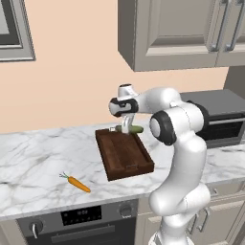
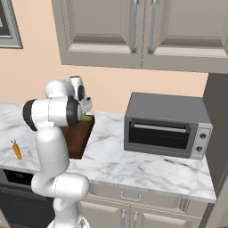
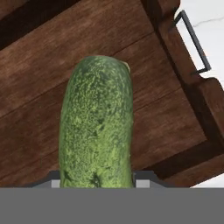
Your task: Place the two vegetables and bowl onto the tray for setting up a vegetable dip station.
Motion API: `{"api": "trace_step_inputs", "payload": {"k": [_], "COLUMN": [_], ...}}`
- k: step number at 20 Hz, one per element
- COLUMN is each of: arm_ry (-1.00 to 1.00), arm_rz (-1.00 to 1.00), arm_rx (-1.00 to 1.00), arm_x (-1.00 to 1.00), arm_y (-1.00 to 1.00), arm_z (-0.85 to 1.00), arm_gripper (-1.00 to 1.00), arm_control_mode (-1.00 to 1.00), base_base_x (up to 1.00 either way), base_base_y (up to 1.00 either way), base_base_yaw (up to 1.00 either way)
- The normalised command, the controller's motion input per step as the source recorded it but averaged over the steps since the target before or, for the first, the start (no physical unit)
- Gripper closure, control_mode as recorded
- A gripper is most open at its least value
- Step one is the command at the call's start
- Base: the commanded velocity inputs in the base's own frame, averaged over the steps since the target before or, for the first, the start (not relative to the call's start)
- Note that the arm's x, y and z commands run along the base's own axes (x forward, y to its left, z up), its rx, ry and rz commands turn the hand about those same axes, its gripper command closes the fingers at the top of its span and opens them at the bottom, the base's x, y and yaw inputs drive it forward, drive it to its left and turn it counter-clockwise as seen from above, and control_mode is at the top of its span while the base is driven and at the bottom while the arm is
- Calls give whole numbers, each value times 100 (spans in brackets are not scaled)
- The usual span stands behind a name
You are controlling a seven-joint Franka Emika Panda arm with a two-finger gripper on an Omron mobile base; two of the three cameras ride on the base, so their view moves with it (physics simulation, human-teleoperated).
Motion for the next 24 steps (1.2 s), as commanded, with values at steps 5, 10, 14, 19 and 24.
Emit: {"api": "trace_step_inputs", "payload": {"k": [5, 10, 14, 19, 24], "arm_ry": [1, 0, 0, 1, 1], "arm_rz": [10, 10, 8, 6, 4], "arm_rx": [0, 0, 0, 0, 0], "arm_x": [37, 35, 35, 7, -2], "arm_y": [17, 18, 21, 11, 0], "arm_z": [-7, -38, -33, -8, 0], "arm_gripper": [100, 100, 100, 100, 100], "arm_control_mode": [-100, -100, -100, -100, -100], "base_base_x": [0, 0, 0, 0, 0], "base_base_y": [0, 0, 0, 0, 0], "base_base_yaw": [0, 0, 0, 0, 0]}}
